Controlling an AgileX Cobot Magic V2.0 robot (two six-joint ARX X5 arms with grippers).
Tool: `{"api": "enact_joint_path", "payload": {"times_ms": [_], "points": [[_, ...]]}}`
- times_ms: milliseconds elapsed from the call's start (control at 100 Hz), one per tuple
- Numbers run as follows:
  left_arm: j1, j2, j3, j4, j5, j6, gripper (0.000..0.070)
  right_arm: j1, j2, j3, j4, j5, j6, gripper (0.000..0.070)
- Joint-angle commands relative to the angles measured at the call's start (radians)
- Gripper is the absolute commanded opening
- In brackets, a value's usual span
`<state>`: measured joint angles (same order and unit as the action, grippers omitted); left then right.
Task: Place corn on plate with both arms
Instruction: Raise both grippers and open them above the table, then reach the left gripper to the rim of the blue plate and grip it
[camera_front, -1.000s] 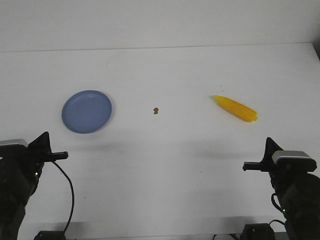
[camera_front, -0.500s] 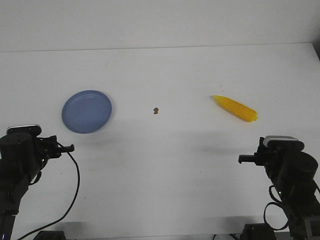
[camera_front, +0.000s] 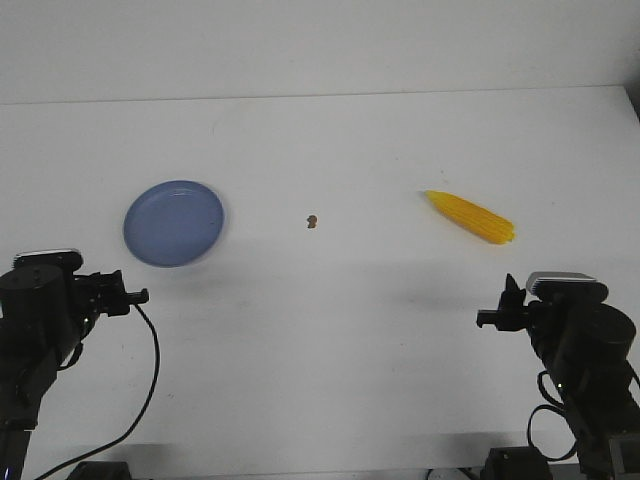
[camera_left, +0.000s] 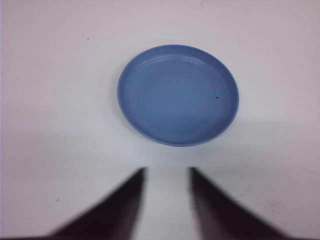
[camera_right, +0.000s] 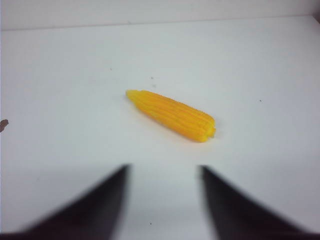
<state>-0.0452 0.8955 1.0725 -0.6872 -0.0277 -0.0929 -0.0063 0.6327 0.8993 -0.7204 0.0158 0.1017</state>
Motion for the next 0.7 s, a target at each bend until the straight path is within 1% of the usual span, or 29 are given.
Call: {"api": "enact_joint_path", "payload": {"times_ms": [0,210,370,490,690], "points": [[0.001,0.004,0.017,0.013,-0.003,-0.003,0.0512,0.003,0.003,0.014,0.009,-0.001,0.004,0.0596],[0.001,0.007,0.017,0.033,0.001,-0.002,0.0503,0.003,0.003,0.014,0.010,0.000,0.004,0.0595],[0.002,0.047,0.018,0.103,0.002,-0.006,0.0502,0.003,0.003,0.014,0.010,0.000,0.004,0.0595],[0.026,0.145,0.037,0.159,0.005,-0.053,0.0502,0.003,0.003,0.014,0.010,0.000,0.004,0.0595],[0.091,0.398,0.137,0.168,0.022,-0.068,0.0502,0.003,0.003,0.014,0.009,0.000,0.004,0.0595]]}}
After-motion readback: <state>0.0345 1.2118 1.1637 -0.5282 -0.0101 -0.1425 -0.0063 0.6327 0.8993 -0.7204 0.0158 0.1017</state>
